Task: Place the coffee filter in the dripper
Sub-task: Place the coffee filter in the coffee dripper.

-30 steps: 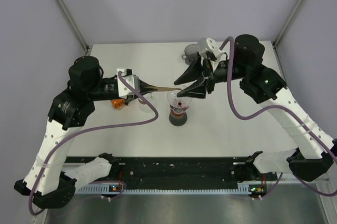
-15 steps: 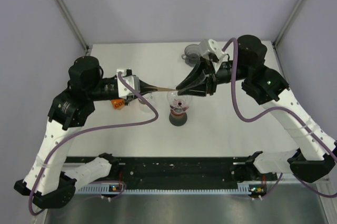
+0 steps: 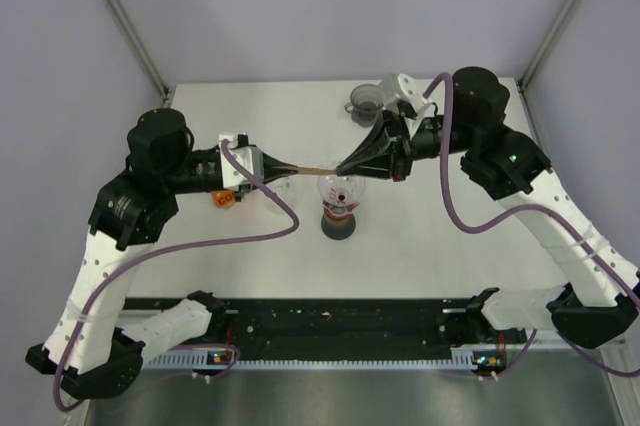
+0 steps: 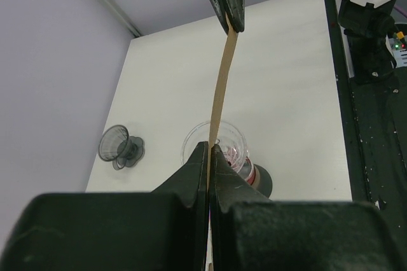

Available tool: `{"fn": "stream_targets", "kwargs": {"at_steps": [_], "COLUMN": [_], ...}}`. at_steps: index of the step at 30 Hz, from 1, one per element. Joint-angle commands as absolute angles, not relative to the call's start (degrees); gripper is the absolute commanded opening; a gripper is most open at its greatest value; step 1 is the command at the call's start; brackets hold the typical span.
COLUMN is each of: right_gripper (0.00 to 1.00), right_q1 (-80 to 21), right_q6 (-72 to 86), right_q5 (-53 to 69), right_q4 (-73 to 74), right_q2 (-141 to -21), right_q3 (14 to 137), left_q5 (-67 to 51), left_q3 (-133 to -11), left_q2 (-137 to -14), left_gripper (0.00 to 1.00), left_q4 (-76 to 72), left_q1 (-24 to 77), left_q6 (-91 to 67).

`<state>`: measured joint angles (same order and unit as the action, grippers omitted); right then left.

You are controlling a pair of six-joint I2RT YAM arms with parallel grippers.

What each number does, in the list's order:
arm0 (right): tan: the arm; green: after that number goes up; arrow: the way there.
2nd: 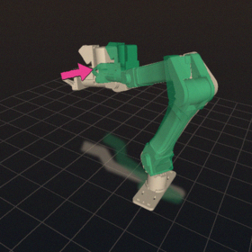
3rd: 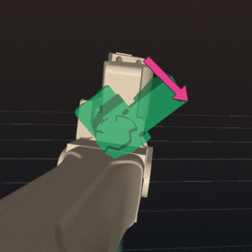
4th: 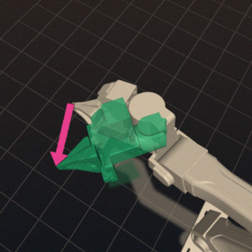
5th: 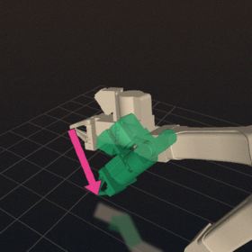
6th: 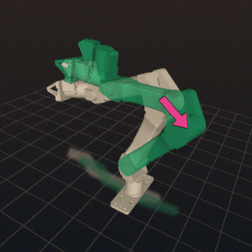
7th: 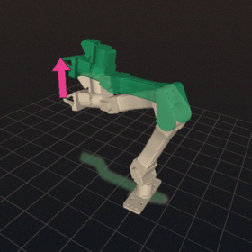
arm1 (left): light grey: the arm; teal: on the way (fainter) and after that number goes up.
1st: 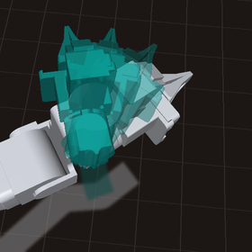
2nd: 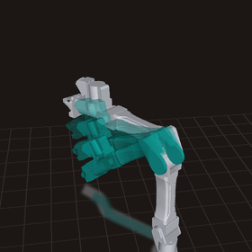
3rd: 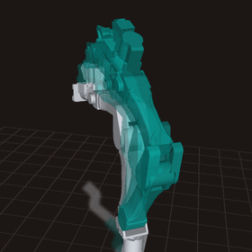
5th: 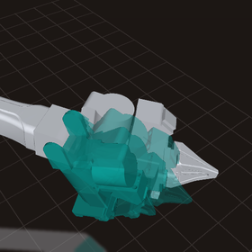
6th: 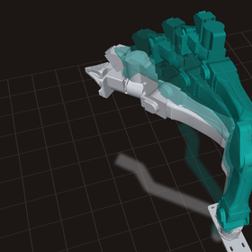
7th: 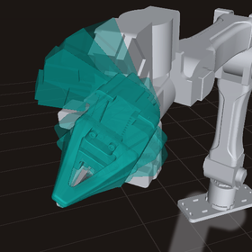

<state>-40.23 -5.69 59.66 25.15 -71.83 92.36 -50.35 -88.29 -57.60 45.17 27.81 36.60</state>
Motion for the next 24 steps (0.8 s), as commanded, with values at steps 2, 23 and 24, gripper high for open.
{"fn": "stream_targets", "kwargs": {"at_steps": [2,23,24], "right_gripper": [0.0,0.28,0.32], "right_q1": [-39.9,-39.9,-39.9], "right_q6": [-6.42,-5.98,-5.98], "right_q5": [57.04,56.95,57.56], "right_q4": [24.52,24.61,24.61], "right_q2": [-69.87,-69.52,-69.43], "right_q3": [95.01,95.89,95.89], "left_q5": [-51.94,-51.68,-51.77], "left_q3": [-89.39,-89.3,-89.3], "left_q2": [-56.78,-56.78,-56.78], "left_gripper": [0.0,0.0,0.0], "left_q4": [45.44,45.79,45.79], "left_q1": [27.77,27.95,27.95], "left_q6": [37.79,37.97,37.88]}}
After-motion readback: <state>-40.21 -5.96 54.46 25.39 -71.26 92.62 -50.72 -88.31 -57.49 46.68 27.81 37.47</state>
